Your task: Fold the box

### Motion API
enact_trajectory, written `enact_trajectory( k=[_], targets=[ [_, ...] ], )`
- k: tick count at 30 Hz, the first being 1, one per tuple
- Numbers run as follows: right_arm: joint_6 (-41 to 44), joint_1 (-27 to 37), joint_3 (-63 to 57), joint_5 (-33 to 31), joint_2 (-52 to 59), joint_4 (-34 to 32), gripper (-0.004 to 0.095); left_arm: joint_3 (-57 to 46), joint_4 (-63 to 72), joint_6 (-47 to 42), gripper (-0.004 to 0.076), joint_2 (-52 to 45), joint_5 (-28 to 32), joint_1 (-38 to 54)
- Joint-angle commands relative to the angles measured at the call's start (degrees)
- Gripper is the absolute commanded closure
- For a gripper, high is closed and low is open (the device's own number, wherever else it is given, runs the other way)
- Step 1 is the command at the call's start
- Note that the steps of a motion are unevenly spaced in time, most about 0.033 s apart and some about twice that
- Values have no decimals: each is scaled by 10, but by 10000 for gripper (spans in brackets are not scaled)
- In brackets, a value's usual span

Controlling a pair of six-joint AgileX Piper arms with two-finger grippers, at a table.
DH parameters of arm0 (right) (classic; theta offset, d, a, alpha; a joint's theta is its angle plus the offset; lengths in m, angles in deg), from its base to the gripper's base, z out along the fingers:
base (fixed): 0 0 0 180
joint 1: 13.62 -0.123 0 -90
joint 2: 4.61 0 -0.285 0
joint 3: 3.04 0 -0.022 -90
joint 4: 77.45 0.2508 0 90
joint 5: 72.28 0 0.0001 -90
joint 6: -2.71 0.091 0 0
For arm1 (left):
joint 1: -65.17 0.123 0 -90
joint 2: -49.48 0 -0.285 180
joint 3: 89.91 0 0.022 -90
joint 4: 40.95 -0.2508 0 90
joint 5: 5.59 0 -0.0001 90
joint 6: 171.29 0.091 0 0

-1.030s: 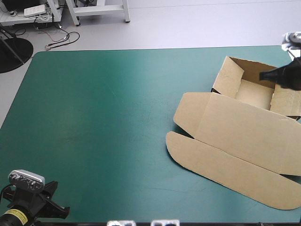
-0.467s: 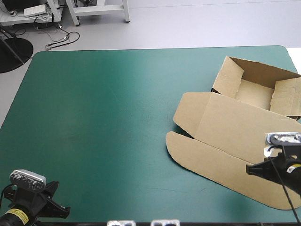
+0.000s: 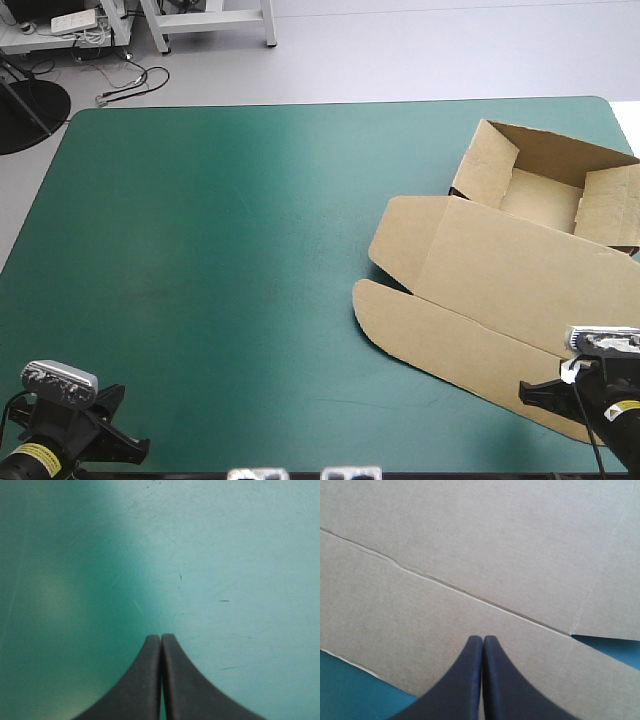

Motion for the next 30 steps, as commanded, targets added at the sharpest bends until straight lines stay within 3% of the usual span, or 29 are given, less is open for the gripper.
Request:
enact_trajectory(
  k=[1, 30],
  targets=[
    [2, -1, 13, 38, 0, 3, 923, 14, 17, -3, 734, 8, 33, -4],
    [2, -1, 13, 38, 0, 3, 923, 14, 20, 4, 734, 8, 17, -4]
  ],
)
